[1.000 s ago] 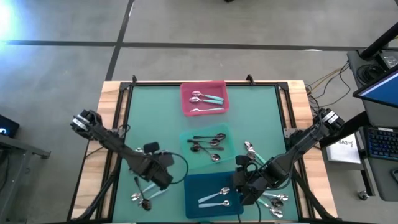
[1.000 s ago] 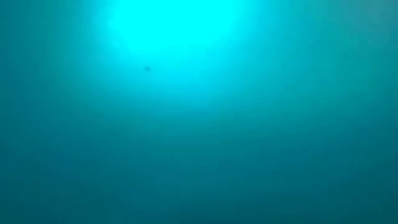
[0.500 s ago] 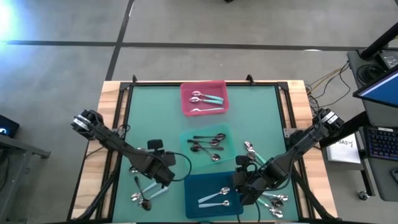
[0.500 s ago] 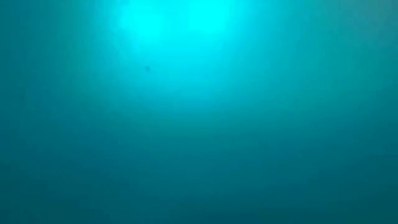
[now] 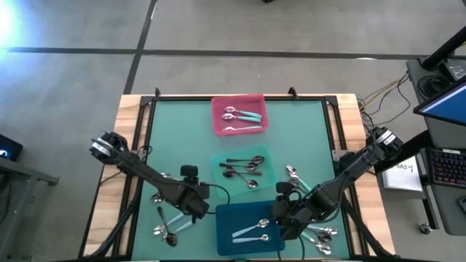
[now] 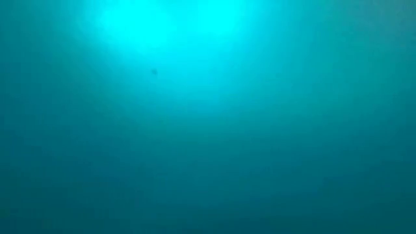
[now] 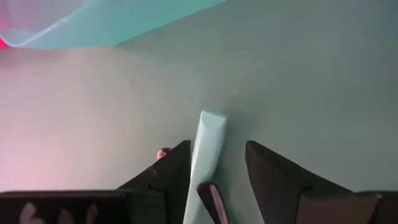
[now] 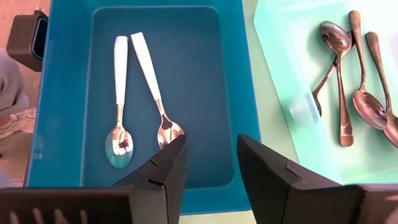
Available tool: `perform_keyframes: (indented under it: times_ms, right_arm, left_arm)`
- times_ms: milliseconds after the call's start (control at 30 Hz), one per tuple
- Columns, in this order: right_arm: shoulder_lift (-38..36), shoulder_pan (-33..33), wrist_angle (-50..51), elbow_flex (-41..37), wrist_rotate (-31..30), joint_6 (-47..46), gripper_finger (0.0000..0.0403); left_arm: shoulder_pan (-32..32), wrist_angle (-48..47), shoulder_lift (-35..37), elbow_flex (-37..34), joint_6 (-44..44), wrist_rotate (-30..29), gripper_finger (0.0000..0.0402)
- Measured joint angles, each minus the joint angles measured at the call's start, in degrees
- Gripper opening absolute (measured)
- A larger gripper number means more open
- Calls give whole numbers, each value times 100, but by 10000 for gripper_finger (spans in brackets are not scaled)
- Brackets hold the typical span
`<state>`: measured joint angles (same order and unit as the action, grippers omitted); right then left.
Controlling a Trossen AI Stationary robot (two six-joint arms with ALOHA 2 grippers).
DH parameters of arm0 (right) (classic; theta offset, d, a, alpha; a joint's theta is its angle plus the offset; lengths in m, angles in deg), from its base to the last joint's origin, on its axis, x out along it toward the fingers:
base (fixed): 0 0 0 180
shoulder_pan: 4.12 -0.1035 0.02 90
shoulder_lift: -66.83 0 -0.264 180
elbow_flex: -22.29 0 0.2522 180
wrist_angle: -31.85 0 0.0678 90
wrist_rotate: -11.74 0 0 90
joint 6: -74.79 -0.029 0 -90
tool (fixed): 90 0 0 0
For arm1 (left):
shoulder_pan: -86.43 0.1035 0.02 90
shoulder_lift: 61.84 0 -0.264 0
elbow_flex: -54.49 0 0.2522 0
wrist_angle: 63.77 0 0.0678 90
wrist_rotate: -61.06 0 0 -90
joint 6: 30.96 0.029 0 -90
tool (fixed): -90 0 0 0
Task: Sort silverware by color (type)
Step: Put the green spoon into the pink bin
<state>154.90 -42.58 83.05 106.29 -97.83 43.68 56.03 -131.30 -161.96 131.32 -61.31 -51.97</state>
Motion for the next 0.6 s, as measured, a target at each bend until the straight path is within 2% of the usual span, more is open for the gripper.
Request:
perform_keyframes:
  times_ms: [433, 600]
  right_arm:
    - [0, 0, -1, -2, -3, 17, 132]
    - [0, 0, -1, -2, -5, 20, 132]
  left_arm:
    - [324, 538, 0, -423, 441, 80, 138]
    - [575, 756, 0, -640, 570, 484, 138]
